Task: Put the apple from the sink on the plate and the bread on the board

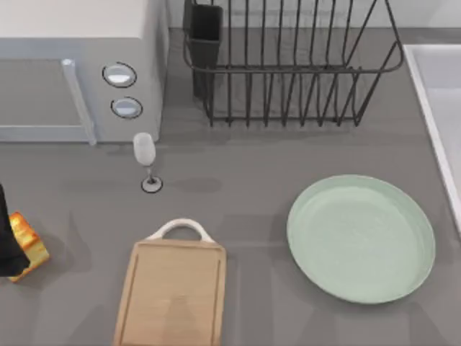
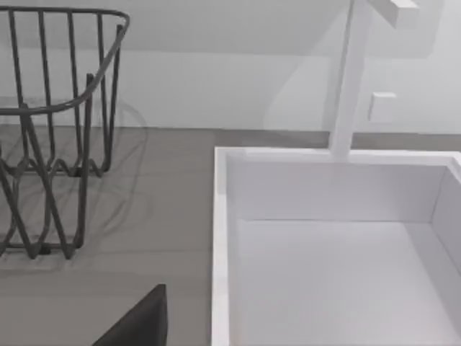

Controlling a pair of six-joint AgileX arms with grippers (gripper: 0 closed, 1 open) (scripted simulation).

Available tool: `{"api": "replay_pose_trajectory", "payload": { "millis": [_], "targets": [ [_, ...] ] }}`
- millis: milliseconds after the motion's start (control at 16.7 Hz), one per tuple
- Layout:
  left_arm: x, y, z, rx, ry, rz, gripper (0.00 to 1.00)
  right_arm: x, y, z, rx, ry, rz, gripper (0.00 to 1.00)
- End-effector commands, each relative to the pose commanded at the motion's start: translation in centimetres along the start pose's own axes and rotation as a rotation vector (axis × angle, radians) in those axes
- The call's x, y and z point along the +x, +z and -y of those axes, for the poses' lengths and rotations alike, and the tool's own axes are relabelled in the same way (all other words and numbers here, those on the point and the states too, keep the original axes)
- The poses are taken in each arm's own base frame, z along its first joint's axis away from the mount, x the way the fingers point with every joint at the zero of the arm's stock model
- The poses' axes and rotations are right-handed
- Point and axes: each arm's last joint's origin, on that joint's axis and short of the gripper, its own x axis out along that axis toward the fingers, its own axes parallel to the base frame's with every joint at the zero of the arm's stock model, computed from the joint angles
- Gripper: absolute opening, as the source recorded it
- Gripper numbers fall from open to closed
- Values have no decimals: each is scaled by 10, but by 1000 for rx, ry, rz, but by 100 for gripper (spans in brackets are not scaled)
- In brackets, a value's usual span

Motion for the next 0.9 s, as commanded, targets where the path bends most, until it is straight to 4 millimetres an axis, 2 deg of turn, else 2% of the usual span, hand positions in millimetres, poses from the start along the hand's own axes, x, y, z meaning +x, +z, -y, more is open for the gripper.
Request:
{"api": "replay_pose_trajectory", "payload": {
  "millis": [120, 240, 480, 720, 900],
  "targets": [
    [0, 0, 0, 0, 0, 0, 100, 7, 23, 3, -18, -18, -106, 100],
    [0, 0, 0, 0, 0, 0, 100, 24, 48, 8, -35, -34, -244, 100],
    [0, 0, 0, 0, 0, 0, 100, 85, 81, 24, -56, -50, -570, 100],
    [0, 0, 0, 0, 0, 0, 100, 158, 90, 47, -58, -45, -861, 100],
    [0, 0, 0, 0, 0, 0, 100, 212, 77, 68, -47, -27, -1054, 100]
  ]
}}
